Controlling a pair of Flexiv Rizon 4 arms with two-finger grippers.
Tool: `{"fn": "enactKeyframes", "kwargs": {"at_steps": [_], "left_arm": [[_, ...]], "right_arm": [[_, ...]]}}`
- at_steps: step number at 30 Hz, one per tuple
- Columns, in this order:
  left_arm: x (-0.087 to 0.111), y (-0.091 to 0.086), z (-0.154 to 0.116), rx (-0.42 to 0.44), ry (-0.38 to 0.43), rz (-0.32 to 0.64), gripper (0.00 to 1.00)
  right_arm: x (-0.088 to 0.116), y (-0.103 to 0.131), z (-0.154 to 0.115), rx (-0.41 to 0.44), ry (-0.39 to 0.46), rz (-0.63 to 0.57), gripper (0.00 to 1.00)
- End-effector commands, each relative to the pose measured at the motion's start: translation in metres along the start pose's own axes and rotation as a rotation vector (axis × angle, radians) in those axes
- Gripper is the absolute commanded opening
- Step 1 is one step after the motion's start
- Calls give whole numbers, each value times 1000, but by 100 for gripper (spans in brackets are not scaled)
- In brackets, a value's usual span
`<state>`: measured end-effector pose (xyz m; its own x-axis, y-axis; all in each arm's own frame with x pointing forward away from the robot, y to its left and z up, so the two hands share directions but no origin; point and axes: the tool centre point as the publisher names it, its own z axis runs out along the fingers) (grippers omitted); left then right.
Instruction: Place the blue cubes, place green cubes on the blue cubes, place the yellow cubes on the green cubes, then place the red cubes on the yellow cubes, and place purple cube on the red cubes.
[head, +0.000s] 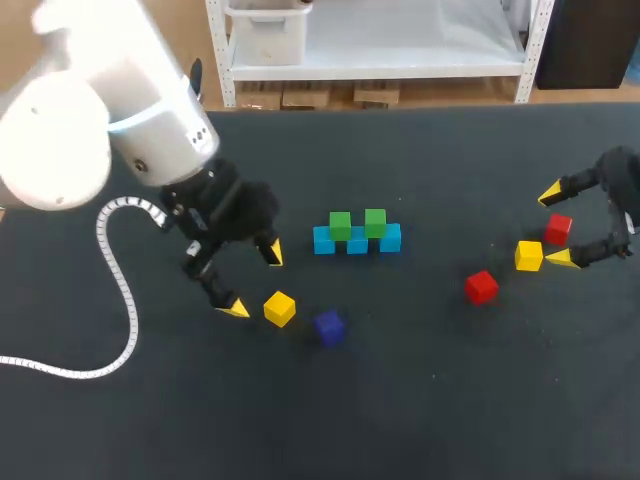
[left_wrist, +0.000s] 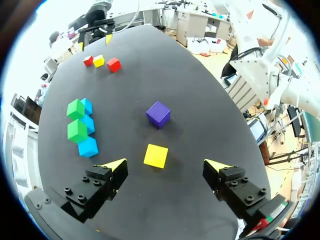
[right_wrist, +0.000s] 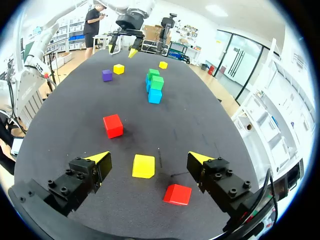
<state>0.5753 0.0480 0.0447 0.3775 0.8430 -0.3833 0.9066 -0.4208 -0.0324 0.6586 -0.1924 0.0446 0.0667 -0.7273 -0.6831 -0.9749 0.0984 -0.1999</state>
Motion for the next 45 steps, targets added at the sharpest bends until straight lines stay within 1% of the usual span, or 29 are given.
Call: {"fn": "enactKeyframes", "kwargs": {"at_steps": [1, 6, 14, 15, 23, 28, 29, 30, 31, 32, 35, 36, 38, 41, 42, 43, 44, 45], "left_arm": [[-3, 4, 10, 4, 2, 9, 100], [-1, 2, 21, 11, 10, 23, 100], [4, 6, 27, 21, 37, 39, 100], [5, 8, 28, 21, 52, 51, 100], [6, 14, 32, 34, 80, 104, 100], [5, 16, 34, 35, 86, 126, 99], [5, 16, 35, 35, 87, 128, 78], [5, 16, 35, 36, 91, 133, 67], [4, 16, 35, 36, 93, 136, 62], [4, 16, 36, 37, 94, 137, 49], [3, 16, 37, 41, 98, 143, 48], [2, 16, 38, 42, 99, 146, 45], [2, 15, 39, 43, 100, 147, 44], [1, 15, 41, 42, 104, 148, 36], [1, 15, 41, 42, 104, 147, 28], [1, 14, 42, 40, 105, 144, 16], [1, 14, 42, 40, 106, 142, 9], [1, 14, 42, 37, 107, 138, 0]], "right_arm": [[1, 0, 1, 1, -4, -1, 100], [1, 0, 1, 1, -4, -1, 100], [1, 0, 1, 1, -4, -1, 100], [1, 0, 1, 1, -4, -1, 100], [1, 0, 1, 1, -4, -1, 100], [1, 0, 1, 1, -4, -1, 100], [1, 0, 1, 1, -4, -1, 100], [1, 0, 1, 1, -4, -1, 100], [1, 0, 1, 1, -4, -1, 100], [1, 0, 1, 1, -4, -1, 100], [1, 0, 1, 1, -4, -1, 100], [1, 0, 1, 1, -4, -1, 100], [1, 0, 1, 1, -4, -1, 100], [1, 0, 1, 1, -4, -1, 100], [1, 0, 1, 1, -4, -1, 100], [1, 0, 1, 1, -4, -1, 100], [1, 0, 1, 1, -4, -1, 100], [1, 0, 1, 1, -4, -1, 100]]}}
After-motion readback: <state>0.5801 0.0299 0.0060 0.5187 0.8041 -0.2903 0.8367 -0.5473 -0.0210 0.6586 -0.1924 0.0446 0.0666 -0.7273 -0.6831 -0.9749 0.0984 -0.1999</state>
